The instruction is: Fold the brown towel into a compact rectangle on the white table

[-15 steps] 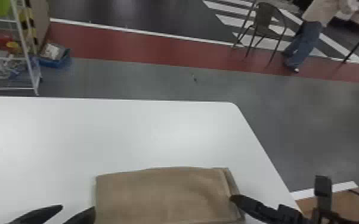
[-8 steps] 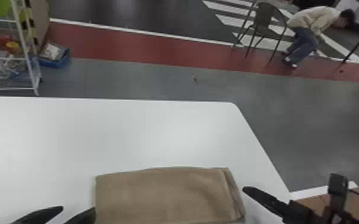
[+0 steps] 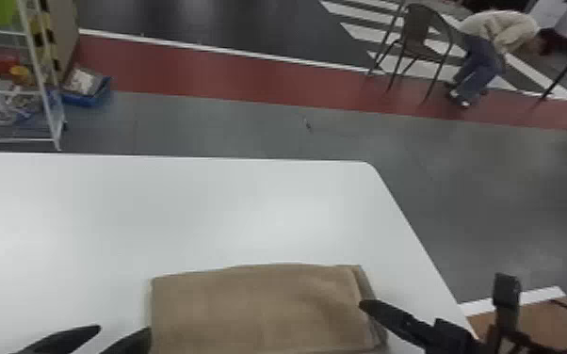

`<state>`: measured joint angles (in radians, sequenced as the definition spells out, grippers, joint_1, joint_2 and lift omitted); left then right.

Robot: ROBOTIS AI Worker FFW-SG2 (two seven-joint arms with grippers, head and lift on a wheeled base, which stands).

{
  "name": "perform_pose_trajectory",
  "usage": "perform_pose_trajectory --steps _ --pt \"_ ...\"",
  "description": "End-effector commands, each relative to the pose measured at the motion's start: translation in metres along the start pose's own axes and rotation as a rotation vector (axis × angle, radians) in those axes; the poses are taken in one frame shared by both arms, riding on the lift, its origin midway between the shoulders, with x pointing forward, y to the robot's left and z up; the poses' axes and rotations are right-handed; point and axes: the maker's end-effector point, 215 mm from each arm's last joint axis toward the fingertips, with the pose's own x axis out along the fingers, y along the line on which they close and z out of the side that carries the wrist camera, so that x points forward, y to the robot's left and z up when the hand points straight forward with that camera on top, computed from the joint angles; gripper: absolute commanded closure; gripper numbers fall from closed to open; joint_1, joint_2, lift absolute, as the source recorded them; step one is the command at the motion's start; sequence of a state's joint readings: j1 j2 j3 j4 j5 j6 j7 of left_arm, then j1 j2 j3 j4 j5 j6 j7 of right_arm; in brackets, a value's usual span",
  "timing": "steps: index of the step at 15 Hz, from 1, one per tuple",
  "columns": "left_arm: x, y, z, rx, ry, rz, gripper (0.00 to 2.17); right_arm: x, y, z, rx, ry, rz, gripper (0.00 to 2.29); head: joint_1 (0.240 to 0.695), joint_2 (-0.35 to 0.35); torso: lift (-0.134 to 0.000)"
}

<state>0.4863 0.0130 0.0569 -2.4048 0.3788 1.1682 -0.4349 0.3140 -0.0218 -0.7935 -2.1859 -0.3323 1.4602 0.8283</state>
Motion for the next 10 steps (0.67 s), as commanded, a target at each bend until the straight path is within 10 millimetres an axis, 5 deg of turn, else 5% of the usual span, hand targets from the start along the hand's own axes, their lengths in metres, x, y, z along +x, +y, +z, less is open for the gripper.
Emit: perform_pose_trajectory --steps 1,7,10 --pt "0.000 0.000 0.000 -0.001 0.000 -0.001 0.09 0.006 0.004 -0.002 -0.002 0.011 0.008 0.41 0.695 -0.350 -0.122" --pt "-0.003 -0.003 -0.001 -0.001 -0.001 -0.005 0.09 0.016 0.015 -0.002 0.014 0.048 0.015 0.66 0.695 -0.350 -0.122" --pt "-0.004 -0.004 -0.003 -0.002 0.002 -0.005 0.09 0.017 0.019 -0.002 0.023 0.059 0.028 1.19 0.695 -0.350 -0.122"
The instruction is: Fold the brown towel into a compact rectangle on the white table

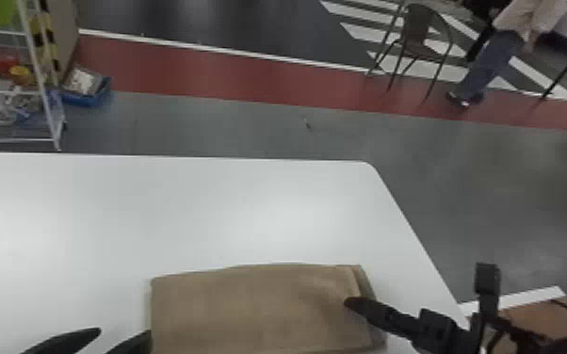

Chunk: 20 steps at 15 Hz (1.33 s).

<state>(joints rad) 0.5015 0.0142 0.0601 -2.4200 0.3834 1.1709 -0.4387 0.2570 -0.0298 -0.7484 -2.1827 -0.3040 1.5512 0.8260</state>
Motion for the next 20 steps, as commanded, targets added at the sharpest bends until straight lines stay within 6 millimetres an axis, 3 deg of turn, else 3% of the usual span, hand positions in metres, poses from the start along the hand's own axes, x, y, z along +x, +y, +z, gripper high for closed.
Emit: perform_pose_trajectory --steps 1,4,6,8,13,15,16,18,20 --pt "0.000 -0.001 -0.001 0.000 0.002 -0.001 0.09 -0.001 0.003 0.004 -0.002 -0.001 0.006 1.33 0.695 -0.350 -0.122" --pt "-0.002 -0.005 0.000 0.004 -0.001 -0.004 0.09 -0.007 0.009 0.016 -0.006 -0.021 0.034 1.34 0.695 -0.350 -0.122" --pt "-0.003 -0.004 -0.002 0.004 0.002 0.000 0.09 -0.020 0.025 0.032 -0.052 -0.056 0.067 1.34 0.695 -0.350 -0.122" --pt "-0.004 -0.006 -0.005 0.000 0.010 -0.002 0.09 -0.030 0.028 0.042 -0.102 -0.062 0.054 1.34 0.695 -0.350 -0.122" --pt "-0.006 -0.008 -0.008 -0.003 0.016 -0.004 0.09 -0.028 -0.016 0.017 -0.074 -0.007 -0.064 1.30 0.695 -0.350 -0.122" --pt "-0.006 -0.009 -0.009 -0.002 0.017 -0.004 0.09 -0.025 -0.034 0.018 -0.133 -0.012 -0.138 0.56 0.695 -0.350 -0.122" --pt "-0.006 -0.009 -0.009 -0.001 0.016 -0.001 0.09 -0.027 -0.040 0.025 -0.181 -0.035 -0.167 0.39 0.695 -0.350 -0.122" --pt "-0.007 -0.008 -0.010 -0.002 0.018 0.002 0.09 -0.042 -0.050 0.043 -0.214 -0.094 -0.203 0.20 0.695 -0.350 -0.122" --pt "-0.008 -0.006 -0.010 -0.004 0.017 0.005 0.09 -0.055 -0.059 0.055 -0.220 -0.133 -0.217 0.17 0.695 -0.350 -0.122"
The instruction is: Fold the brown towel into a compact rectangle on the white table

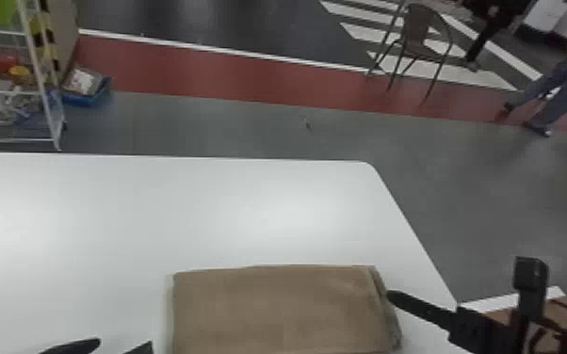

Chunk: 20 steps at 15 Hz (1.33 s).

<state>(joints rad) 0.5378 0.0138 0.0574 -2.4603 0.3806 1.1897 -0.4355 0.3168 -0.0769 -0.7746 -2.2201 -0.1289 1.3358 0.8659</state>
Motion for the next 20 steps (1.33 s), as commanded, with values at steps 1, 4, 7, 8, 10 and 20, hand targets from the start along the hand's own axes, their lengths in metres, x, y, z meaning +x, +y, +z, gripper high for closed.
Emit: perform_pose_trajectory --steps 1,4,7,8,10,20 --pt "-0.001 0.002 0.001 -0.001 -0.001 0.004 0.09 -0.009 -0.016 0.008 0.002 -0.031 -0.018 0.17 0.695 -0.350 -0.122" --pt "0.000 0.003 0.006 0.008 -0.008 0.004 0.09 -0.009 -0.023 0.015 0.012 -0.061 -0.002 0.38 0.695 -0.350 -0.122" --pt "0.002 0.005 0.007 0.007 -0.007 0.006 0.09 0.004 -0.030 0.019 0.014 -0.066 -0.001 0.47 0.695 -0.350 -0.122" --pt "0.003 0.007 0.007 0.005 -0.007 0.007 0.09 0.010 -0.030 0.017 0.024 -0.057 0.005 0.47 0.695 -0.350 -0.122" --pt "0.003 0.007 0.008 0.006 -0.008 0.007 0.09 0.025 -0.025 0.005 0.022 -0.015 0.009 0.47 0.695 -0.350 -0.122" --pt "0.003 0.009 0.019 0.017 -0.024 0.009 0.09 0.052 0.037 -0.041 0.109 0.112 0.140 0.47 0.695 -0.350 -0.122"
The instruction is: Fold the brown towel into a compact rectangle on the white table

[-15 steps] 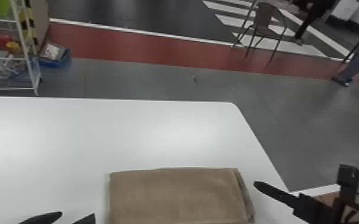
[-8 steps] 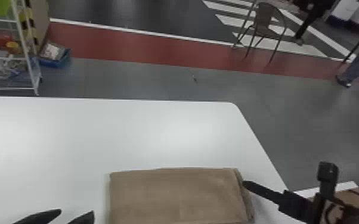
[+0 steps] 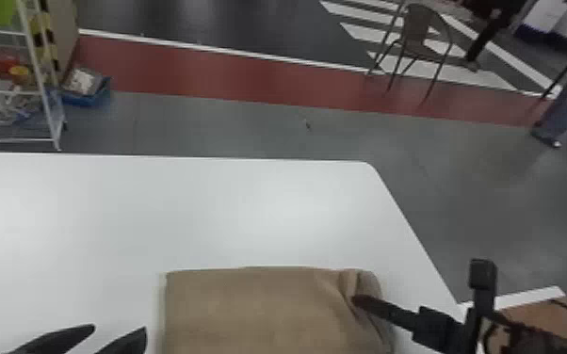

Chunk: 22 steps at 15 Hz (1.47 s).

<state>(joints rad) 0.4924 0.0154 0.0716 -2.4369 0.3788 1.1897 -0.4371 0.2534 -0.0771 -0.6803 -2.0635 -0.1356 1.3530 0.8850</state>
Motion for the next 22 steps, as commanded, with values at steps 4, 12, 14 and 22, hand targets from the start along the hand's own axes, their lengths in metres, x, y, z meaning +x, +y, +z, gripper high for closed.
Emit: perform_pose_trajectory --steps 4,12,14,22 --pt "0.001 -0.004 0.004 0.006 -0.007 -0.010 0.09 0.021 0.049 -0.024 0.008 0.052 0.085 0.47 0.695 -0.350 -0.122" --pt "0.002 -0.004 0.000 0.001 0.000 -0.010 0.09 0.063 0.110 -0.044 -0.060 0.133 0.155 0.47 0.695 -0.295 -0.122" --pt "0.000 -0.003 -0.001 -0.001 0.001 -0.007 0.09 0.050 0.107 -0.042 -0.061 0.121 0.140 0.47 0.695 -0.264 -0.122" --pt "0.008 -0.007 0.000 0.002 0.003 -0.019 0.09 0.010 0.114 -0.019 0.008 0.071 0.185 0.48 0.695 -0.346 -0.122"
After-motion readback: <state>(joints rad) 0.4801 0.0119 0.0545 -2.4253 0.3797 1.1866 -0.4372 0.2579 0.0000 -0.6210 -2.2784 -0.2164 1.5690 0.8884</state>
